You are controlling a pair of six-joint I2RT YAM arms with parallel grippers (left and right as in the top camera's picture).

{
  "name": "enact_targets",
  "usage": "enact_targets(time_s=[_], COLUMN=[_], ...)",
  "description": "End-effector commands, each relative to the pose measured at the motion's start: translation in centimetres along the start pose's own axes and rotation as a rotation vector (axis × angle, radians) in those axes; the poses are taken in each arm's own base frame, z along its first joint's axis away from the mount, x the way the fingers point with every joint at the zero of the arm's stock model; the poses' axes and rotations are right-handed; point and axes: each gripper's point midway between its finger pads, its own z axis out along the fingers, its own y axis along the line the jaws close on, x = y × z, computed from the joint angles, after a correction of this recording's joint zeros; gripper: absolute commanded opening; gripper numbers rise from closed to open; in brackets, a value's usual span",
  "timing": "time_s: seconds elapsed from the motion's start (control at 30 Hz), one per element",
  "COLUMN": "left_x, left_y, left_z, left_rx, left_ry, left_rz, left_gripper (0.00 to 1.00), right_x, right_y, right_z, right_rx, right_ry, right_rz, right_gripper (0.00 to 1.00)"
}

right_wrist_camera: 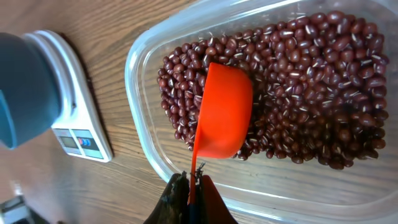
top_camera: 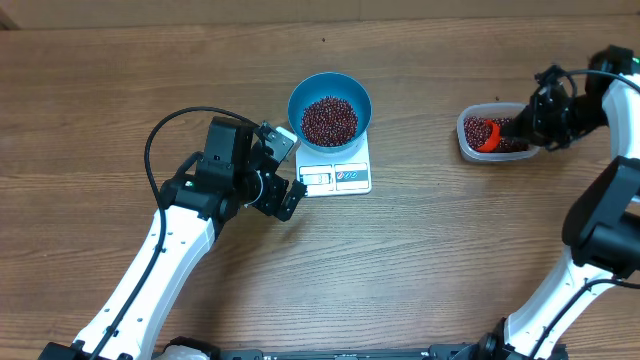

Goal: Scoop item into bowl and weigh 150g on scale
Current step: 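Dip the red scoop into the tub and scoop up beans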

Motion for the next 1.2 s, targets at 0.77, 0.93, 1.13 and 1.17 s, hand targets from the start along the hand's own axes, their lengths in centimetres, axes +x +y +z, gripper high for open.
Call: enact_targets(time_s=[0.77, 0.93, 1.13, 1.17], left_x=[0.2, 0.2, 0.2, 0.2], left_y=[0.0, 0.0, 0.0, 0.0], left_z=[0.2, 0.2, 0.2, 0.2], left_rx=[0.003, 0.003, 0.003, 0.003], left_ry=[0.008, 0.008, 0.008, 0.008], left_rz=[-0.012, -0.012, -0.012, -0.012], left_gripper=[1.00, 1.00, 1.00, 1.00], right_x=[-0.3, 0.2, 0.1, 0.1], right_y=[-0.6, -0.2, 1.1, 1.2], right_z=[-5.5, -6.0, -6.6, -6.6], right_rx=[-0.363, -0.395, -0.470, -0.473], right_ry=[-0.198, -0.201, -0.229, -0.230], right_rz=[0.006, -0.002, -0.029, -0.028], right_gripper=[0.04, 0.04, 0.04, 0.04])
